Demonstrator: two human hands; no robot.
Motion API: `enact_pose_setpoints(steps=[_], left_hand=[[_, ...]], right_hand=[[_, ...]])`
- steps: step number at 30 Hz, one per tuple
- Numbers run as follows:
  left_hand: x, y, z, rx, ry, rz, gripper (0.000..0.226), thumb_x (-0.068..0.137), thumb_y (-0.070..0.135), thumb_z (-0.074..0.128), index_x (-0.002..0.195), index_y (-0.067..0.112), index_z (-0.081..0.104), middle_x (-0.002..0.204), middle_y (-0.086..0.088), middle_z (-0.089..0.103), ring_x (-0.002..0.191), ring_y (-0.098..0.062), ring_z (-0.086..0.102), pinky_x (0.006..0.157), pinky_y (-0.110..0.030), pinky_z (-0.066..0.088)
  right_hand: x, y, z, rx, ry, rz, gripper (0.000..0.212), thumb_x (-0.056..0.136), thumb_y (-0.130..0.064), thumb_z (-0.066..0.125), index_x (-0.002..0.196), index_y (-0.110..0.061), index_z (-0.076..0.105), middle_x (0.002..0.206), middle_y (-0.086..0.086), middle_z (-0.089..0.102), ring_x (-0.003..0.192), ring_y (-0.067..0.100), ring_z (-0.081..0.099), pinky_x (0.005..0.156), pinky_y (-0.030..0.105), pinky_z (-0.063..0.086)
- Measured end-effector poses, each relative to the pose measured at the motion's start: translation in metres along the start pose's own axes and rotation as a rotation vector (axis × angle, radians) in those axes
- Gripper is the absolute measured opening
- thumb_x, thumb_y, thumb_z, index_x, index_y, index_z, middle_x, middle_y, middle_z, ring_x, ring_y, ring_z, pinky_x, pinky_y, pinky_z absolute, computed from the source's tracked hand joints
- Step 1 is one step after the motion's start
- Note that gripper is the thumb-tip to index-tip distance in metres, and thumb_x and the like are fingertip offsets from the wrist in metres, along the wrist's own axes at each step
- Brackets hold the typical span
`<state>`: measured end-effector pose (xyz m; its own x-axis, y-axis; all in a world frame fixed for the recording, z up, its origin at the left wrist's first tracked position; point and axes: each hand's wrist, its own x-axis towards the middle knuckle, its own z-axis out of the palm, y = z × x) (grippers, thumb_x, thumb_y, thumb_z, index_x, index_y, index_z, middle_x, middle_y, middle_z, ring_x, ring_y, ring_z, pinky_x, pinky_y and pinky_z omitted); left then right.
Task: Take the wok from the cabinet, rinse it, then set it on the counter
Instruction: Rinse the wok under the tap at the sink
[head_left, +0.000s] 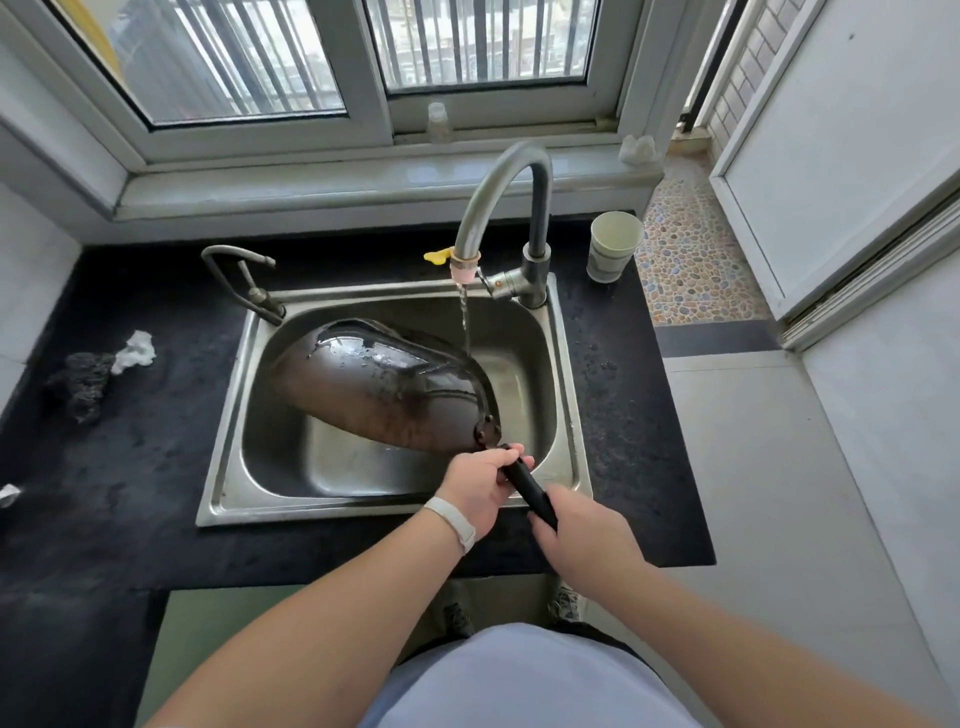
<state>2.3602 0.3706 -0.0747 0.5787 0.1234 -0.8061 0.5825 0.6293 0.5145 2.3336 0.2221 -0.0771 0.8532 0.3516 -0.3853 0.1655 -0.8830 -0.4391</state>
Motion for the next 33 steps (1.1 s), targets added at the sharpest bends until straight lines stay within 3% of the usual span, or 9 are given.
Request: enact_pose_setpoints(steps=[5,8,12,17,21,24,26,29,33], left_hand=[[-0.005,0.004,-0.015,0.067,0.065,0.034,0.009,0.094,-0.002,0.054,0.096,-0.008,0.06,0.086,-0.014,0.06,0.079,-0.021,0.065,0.067,-0.03,0.056],[-0.007,0.007,-0.026,0.113,0.118,0.083,0.028,0.093,0.001,0.057,0.117,-0.012,0.05,0.101,-0.019,0.056,0.079,-0.02,0.067,0.062,-0.031,0.058],[-0.012,0.013,-0.038,0.129,0.151,0.148,0.031,0.092,0.003,0.058,0.119,-0.001,0.045,0.106,-0.016,0.053,0.082,-0.022,0.066,0.075,-0.04,0.059],[-0.021,0.014,-0.043,0.139,0.165,0.249,0.044,0.089,0.005,0.061,0.127,0.025,0.051,0.101,-0.008,0.056,0.084,-0.023,0.062,0.088,-0.05,0.057],[-0.027,0.014,-0.046,0.19,0.167,0.331,0.047,0.089,0.016,0.064,0.129,0.037,0.054,0.111,0.0,0.06,0.103,-0.019,0.062,0.098,-0.044,0.052],[-0.032,0.018,-0.045,0.188,0.198,0.368,0.049,0.091,0.014,0.062,0.135,0.035,0.051,0.118,0.002,0.061,0.107,-0.014,0.06,0.099,-0.034,0.05],[-0.031,0.019,-0.046,0.199,0.227,0.378,0.052,0.091,0.015,0.062,0.138,0.033,0.05,0.123,0.001,0.06,0.111,-0.017,0.059,0.101,-0.036,0.049],[-0.032,0.02,-0.048,0.232,0.257,0.388,0.059,0.087,0.018,0.064,0.141,0.033,0.047,0.131,0.0,0.057,0.12,-0.02,0.056,0.105,-0.041,0.047],[-0.032,0.024,-0.048,0.215,0.268,0.413,0.062,0.088,0.011,0.064,0.145,0.024,0.043,0.133,0.0,0.055,0.12,-0.016,0.054,0.107,-0.037,0.044]], right_hand=[[0.007,-0.014,-0.007,0.015,-0.14,-0.05,0.02,0.1,-0.043,0.05,0.094,-0.024,0.048,0.082,-0.006,0.058,0.073,0.019,0.056,0.066,0.032,0.044],[0.01,-0.026,-0.012,0.023,-0.204,-0.076,0.019,0.1,-0.042,0.051,0.094,-0.025,0.049,0.078,-0.008,0.055,0.069,0.016,0.054,0.058,0.028,0.037],[0.014,-0.04,-0.012,0.093,-0.244,-0.091,0.018,0.099,-0.042,0.054,0.096,-0.024,0.055,0.073,-0.01,0.056,0.064,0.013,0.053,0.055,0.027,0.038],[0.014,-0.044,-0.009,0.186,-0.269,-0.113,0.022,0.099,-0.038,0.055,0.093,-0.017,0.059,0.068,-0.009,0.054,0.062,0.014,0.05,0.059,0.03,0.037],[0.015,-0.05,-0.008,0.297,-0.298,-0.08,0.024,0.1,-0.034,0.056,0.082,-0.019,0.057,0.062,-0.008,0.052,0.055,0.01,0.045,0.054,0.027,0.034],[0.016,-0.057,-0.005,0.442,-0.337,-0.017,0.027,0.099,-0.032,0.057,0.087,-0.007,0.059,0.061,-0.001,0.052,0.053,0.016,0.045,0.053,0.03,0.038],[0.019,-0.063,-0.007,0.508,-0.373,0.025,0.029,0.099,-0.029,0.057,0.09,-0.002,0.057,0.062,0.005,0.051,0.047,0.017,0.044,0.046,0.027,0.039],[0.02,-0.072,-0.015,0.571,-0.432,0.038,0.025,0.1,-0.025,0.057,0.085,-0.006,0.053,0.064,0.009,0.05,0.042,0.016,0.043,0.04,0.024,0.038],[0.023,-0.083,-0.027,0.583,-0.483,0.011,0.024,0.099,-0.025,0.058,0.088,-0.004,0.056,0.063,0.008,0.054,0.04,0.014,0.047,0.039,0.025,0.041]])
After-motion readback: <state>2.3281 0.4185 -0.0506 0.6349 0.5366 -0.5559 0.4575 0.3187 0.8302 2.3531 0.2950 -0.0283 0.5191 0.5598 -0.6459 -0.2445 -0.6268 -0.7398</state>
